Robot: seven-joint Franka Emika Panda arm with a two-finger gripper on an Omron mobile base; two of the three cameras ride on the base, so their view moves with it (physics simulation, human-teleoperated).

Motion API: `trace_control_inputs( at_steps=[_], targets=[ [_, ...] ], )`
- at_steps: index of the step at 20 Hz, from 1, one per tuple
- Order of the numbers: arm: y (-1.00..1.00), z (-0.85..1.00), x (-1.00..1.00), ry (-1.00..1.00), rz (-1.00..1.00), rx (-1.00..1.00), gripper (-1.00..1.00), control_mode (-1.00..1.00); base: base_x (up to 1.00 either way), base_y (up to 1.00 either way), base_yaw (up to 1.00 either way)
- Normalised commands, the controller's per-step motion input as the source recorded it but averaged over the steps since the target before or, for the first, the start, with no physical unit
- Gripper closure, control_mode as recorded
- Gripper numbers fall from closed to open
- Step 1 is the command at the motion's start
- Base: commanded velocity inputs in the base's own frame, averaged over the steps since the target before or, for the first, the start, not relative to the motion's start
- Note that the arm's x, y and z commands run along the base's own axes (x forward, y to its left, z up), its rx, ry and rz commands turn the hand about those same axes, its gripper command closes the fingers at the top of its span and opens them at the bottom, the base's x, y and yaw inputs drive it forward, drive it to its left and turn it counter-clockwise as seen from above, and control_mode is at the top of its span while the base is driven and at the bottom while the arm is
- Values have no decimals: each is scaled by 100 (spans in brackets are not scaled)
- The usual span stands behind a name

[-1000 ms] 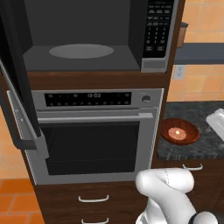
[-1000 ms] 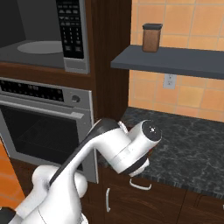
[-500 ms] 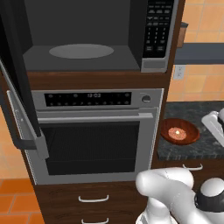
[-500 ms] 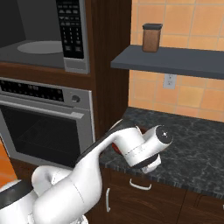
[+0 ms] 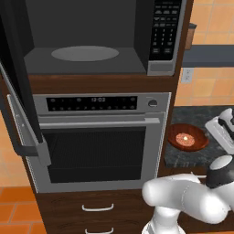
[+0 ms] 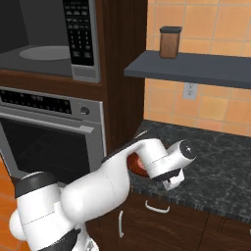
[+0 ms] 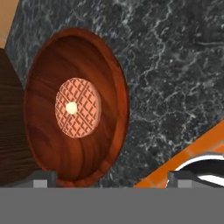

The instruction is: Open the microwave, place the bowl with waffle inside the microwave, then close the microwave door and turn it on.

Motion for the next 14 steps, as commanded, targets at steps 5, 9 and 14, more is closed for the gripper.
trace_control_inputs(
  at_steps=[5, 9, 14],
  targets=[
    [0, -29, 7, 0, 0, 0, -100, -100, 0, 0, 0],
    [1, -25, 13, 0, 0, -2, -100, -100, 0, 0, 0],
    [4, -16, 44, 1, 0, -3, -100, -100, 0, 0, 0]
  ],
)
